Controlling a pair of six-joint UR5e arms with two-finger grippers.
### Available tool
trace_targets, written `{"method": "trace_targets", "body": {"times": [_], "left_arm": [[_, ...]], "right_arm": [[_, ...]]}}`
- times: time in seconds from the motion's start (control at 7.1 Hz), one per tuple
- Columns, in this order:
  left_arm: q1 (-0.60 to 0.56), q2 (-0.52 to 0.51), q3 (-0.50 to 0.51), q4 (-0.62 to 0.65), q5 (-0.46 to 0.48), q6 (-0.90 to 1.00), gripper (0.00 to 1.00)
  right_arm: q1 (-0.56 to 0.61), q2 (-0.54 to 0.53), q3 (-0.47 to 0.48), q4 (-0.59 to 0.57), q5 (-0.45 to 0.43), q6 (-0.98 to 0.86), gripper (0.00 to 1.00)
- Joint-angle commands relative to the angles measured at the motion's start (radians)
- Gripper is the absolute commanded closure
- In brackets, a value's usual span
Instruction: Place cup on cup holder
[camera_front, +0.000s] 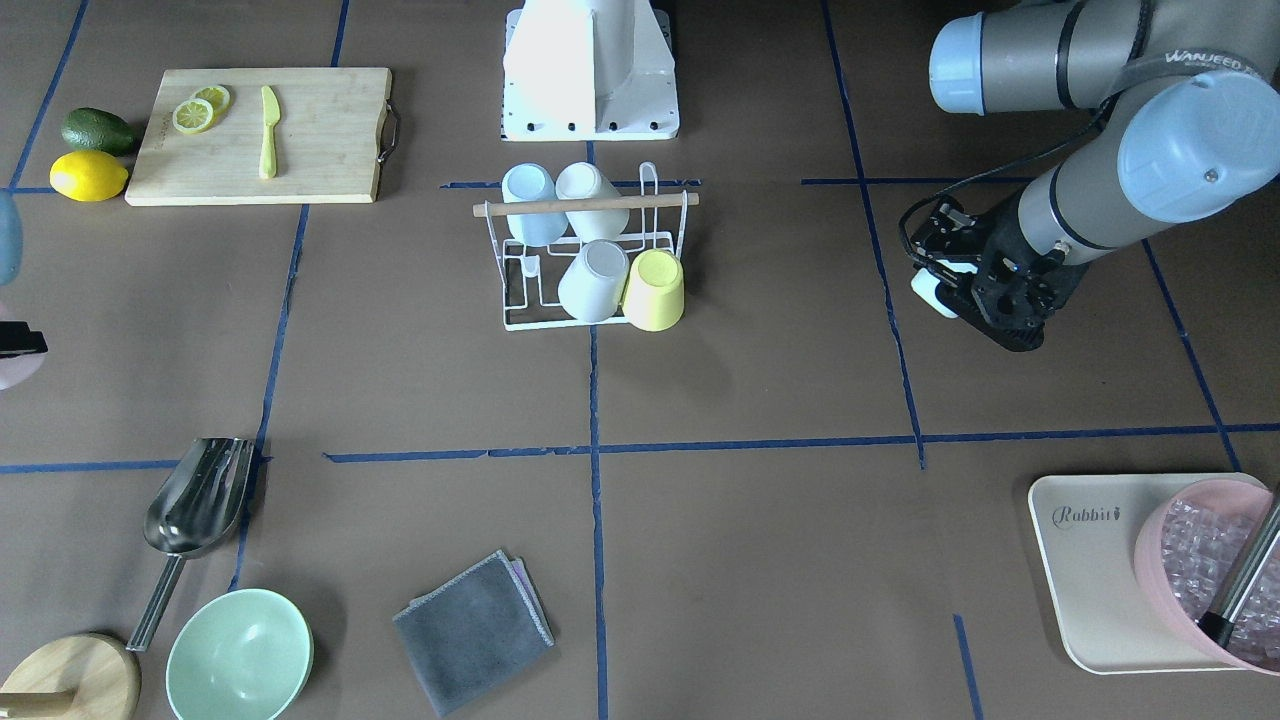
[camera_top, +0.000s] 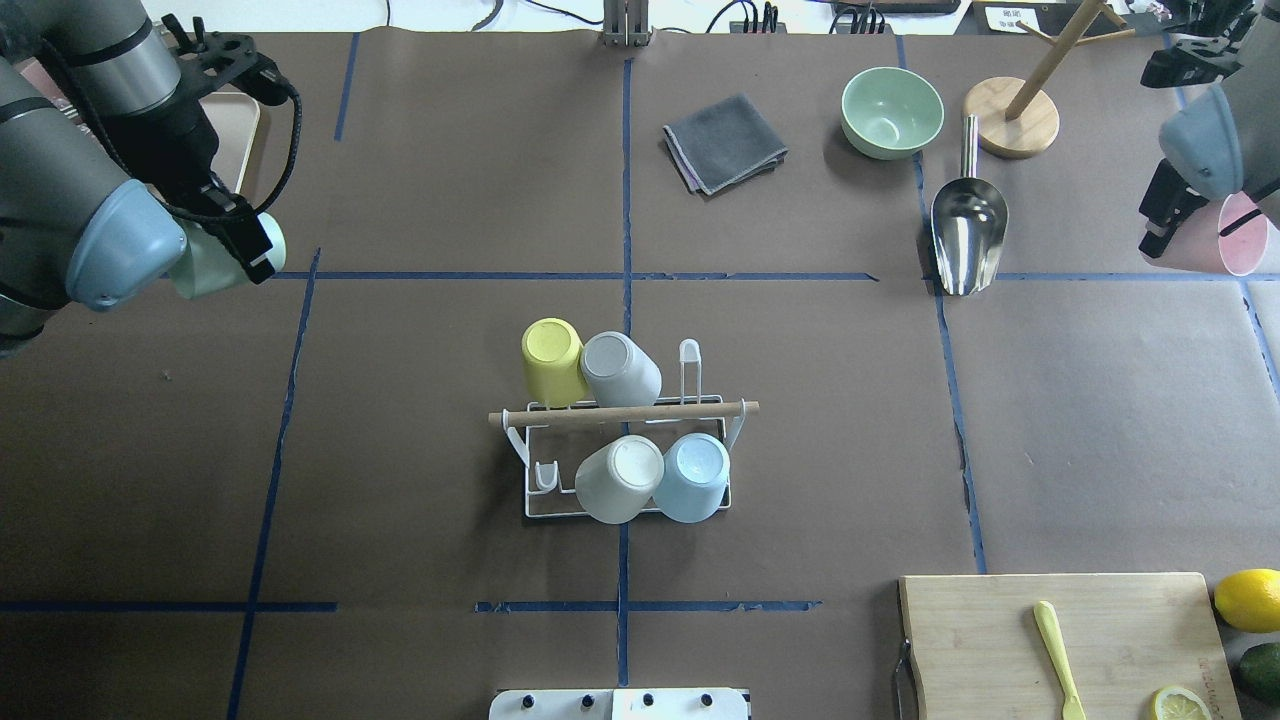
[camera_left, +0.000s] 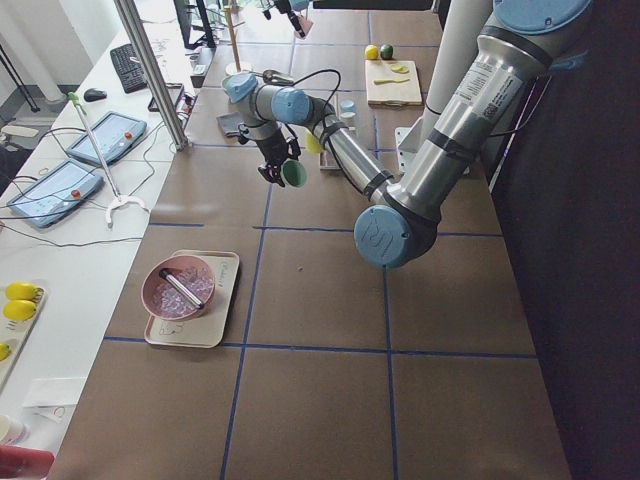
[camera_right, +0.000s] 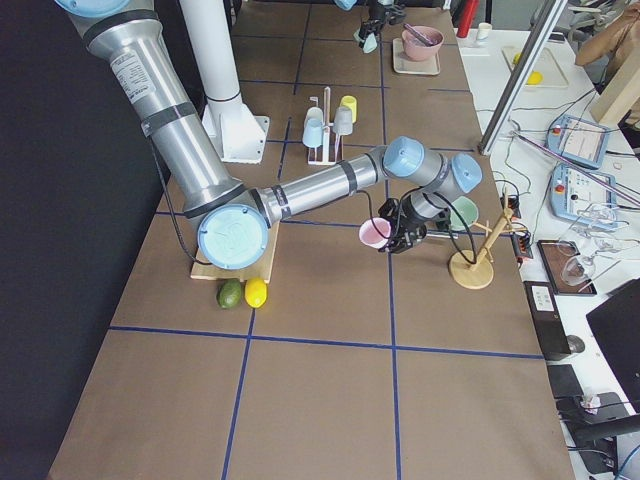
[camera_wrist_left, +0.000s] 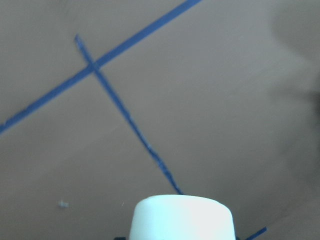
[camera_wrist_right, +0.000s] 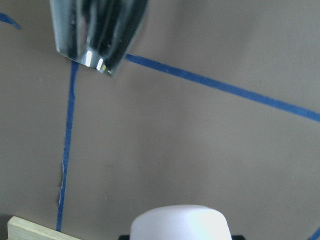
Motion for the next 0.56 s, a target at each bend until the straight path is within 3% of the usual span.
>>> {"method": "trace_targets", "body": {"times": [0.0, 0.14, 0.42], "left_arm": [[0.027, -0.004, 0.022, -0.290, -0.002, -0.006, 0.95], [0.041, -0.005, 0.024, -0.404, -0.002, -0.006, 0.95], [0.059, 0.005, 0.024, -0.676, -0.004, -0.021, 0.96]], "right_arm": [[-0.002, -0.027, 0.073, 0.246, 0.070, -0.049, 1.00], [-0.024, -0.027, 0.081, 0.264, 0.067, -0.074, 1.00], [-0.037, -0.035, 0.053, 0.562, 0.075, -0.224, 1.00]]}}
